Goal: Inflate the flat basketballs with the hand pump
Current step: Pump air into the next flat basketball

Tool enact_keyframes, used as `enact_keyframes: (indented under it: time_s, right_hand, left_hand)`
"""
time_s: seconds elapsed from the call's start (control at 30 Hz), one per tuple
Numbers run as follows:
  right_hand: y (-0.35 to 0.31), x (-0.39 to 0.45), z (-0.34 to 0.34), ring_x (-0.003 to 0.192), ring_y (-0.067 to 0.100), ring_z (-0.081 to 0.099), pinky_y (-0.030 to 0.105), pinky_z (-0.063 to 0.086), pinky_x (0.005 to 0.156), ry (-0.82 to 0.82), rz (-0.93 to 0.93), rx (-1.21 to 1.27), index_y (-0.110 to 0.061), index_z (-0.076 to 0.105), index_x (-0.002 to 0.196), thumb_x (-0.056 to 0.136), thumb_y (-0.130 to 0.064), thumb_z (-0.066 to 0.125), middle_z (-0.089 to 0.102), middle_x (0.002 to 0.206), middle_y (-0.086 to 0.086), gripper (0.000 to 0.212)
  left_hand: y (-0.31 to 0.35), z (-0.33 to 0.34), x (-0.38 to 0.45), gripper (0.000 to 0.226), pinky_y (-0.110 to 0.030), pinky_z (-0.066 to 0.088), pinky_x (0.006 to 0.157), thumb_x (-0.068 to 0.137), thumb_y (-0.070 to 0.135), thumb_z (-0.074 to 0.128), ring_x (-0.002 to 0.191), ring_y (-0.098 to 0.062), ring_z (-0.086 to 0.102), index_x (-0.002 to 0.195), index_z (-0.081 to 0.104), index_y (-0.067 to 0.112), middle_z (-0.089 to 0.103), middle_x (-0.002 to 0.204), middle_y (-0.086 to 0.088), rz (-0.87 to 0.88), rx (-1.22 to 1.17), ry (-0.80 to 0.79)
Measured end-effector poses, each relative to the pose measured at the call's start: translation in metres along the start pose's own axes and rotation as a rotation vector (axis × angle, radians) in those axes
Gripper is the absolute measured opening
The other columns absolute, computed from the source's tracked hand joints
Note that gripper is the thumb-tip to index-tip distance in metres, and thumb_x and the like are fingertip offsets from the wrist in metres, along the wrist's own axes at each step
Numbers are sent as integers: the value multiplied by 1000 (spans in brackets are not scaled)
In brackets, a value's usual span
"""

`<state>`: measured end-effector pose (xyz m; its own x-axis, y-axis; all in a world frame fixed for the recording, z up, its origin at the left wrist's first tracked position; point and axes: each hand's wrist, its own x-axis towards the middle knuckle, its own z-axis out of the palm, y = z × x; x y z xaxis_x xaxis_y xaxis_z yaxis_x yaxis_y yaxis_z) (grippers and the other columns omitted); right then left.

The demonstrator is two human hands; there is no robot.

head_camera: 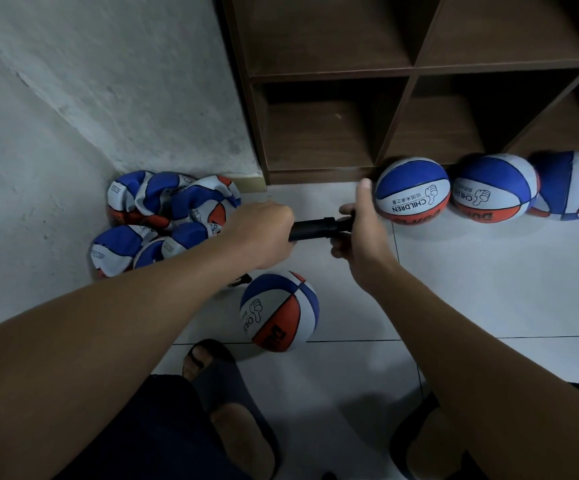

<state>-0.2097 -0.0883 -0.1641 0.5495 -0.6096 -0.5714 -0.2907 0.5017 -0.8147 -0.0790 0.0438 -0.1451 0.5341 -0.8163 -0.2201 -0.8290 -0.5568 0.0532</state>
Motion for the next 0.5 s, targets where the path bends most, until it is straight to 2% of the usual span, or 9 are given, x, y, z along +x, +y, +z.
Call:
enact_keyframes:
  time_s: [0.07, 0.13, 0.17, 0.23, 0.27, 0.3, 0.37, 0.43, 0.5]
  right_hand:
    - [18, 5, -9, 72, 21, 55, 37, 47, 66, -7, 72, 280, -7, 61, 121, 103, -78, 33, 59, 88, 10, 78]
    - [40, 8, -15, 77, 25, 60, 39, 50, 69, 32, 110, 317, -3, 62, 120, 112, -60, 34, 64, 89, 13, 64]
    - [50, 7, -13, 80, 29, 63, 40, 53, 71, 42, 106, 215, -2, 63, 117, 115, -45, 37, 68, 90, 15, 50]
    - [72, 6, -4, 88, 32, 68, 37, 56, 72, -22, 16, -150, -5, 66, 111, 111, -16, 44, 74, 96, 13, 25]
    - [82, 3, 3, 95, 29, 70, 33, 57, 73, -95, -60, -337, -9, 68, 112, 106, -5, 45, 75, 103, 9, 24]
    - [92, -1, 9, 102, 25, 70, 28, 56, 77, -182, -132, -519, -14, 69, 116, 102, 1, 45, 74, 113, 5, 32]
    - [109, -14, 18, 120, 20, 61, 24, 50, 95, -370, -290, -817, -19, 67, 135, 94, 8, 48, 65, 134, 2, 52]
    - [128, -18, 19, 137, 24, 48, 31, 40, 115, -521, -531, -1089, -14, 60, 149, 92, 5, 60, 56, 151, 6, 59]
    - [134, -15, 11, 144, 30, 44, 37, 34, 122, -566, -678, -1256, -11, 58, 151, 94, -5, 69, 53, 157, 9, 59]
  left_hand:
    - [0, -1, 4, 21, -28, 34, 49, 101, 41, 66, 59, -15, 56, 95, 61, 22, 57, 74, 3, -30, -67, -5]
    - [-3, -4, 10, 23, -29, 39, 52, 101, 42, 67, 63, -17, 59, 94, 57, 23, 58, 77, 2, -53, -122, 9]
    - [-5, -6, 13, 23, -29, 40, 52, 100, 42, 67, 63, -17, 59, 92, 56, 23, 59, 78, 2, -61, -132, 18]
    - [-7, -6, 18, 24, -30, 42, 53, 100, 41, 68, 64, -17, 60, 91, 54, 23, 59, 78, 1, -75, -151, 23]
    - [-8, -5, 19, 24, -30, 42, 54, 100, 40, 68, 64, -18, 60, 91, 55, 22, 59, 78, 1, -82, -165, 21]
    - [-9, -2, 21, 24, -31, 43, 54, 99, 40, 68, 64, -19, 61, 91, 55, 22, 59, 78, 0, -89, -182, 16]
    - [-13, 5, 24, 24, -31, 45, 54, 99, 39, 69, 64, -20, 62, 92, 58, 19, 61, 77, -1, -109, -201, 7]
    - [-23, 12, 26, 23, -31, 45, 54, 99, 39, 68, 64, -21, 63, 93, 60, 18, 61, 76, -1, -135, -170, -14]
    - [-38, 20, 24, 23, -32, 46, 56, 100, 40, 67, 67, -23, 63, 96, 62, 18, 60, 77, -1, -175, -119, -86]
